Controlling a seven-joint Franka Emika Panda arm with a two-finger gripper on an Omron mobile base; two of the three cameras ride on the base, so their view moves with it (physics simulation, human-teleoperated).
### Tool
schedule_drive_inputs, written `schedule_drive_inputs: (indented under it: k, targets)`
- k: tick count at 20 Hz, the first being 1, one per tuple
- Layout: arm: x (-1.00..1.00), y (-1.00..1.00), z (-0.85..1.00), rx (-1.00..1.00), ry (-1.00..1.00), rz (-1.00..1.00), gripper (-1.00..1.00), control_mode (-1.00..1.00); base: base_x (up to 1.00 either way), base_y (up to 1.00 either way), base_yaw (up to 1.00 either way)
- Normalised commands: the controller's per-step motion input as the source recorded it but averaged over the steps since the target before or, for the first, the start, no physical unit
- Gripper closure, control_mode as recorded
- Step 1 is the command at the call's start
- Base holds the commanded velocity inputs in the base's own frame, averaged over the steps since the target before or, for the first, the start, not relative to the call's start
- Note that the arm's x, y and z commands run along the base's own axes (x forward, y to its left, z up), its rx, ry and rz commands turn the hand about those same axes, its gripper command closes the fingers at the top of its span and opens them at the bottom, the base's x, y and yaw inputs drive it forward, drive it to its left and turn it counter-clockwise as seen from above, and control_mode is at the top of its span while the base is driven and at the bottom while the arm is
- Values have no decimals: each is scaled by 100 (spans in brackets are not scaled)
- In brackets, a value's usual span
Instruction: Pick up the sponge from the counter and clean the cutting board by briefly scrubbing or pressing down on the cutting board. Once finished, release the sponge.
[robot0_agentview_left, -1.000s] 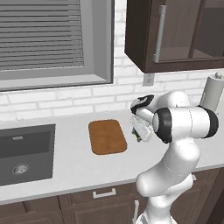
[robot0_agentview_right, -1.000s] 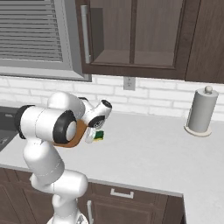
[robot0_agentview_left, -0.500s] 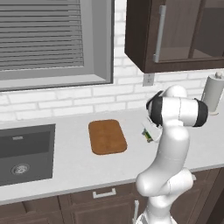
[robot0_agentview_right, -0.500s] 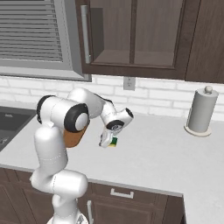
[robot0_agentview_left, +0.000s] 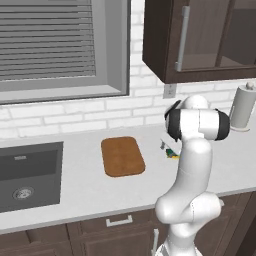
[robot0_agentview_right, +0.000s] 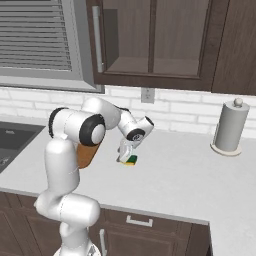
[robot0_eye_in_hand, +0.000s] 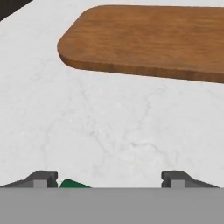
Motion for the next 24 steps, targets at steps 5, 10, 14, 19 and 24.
schedule_drive_inputs:
  k: [5, 10, 14, 19, 24]
  targets:
    - [0, 0, 0, -2, 0, 5, -100, -100, 0, 0, 0]
    - [-31, 19, 22, -4, -6, 0, -100, -100, 0, 0, 0]
    - [-75, 45, 44, -7, -16, -5, -100, -100, 0, 0, 0]
    - [-83, 62, 51, -3, -17, -19, -100, -100, 0, 0, 0]
    - [-86, 45, 66, 0, -10, -19, -100, -100, 0, 0, 0]
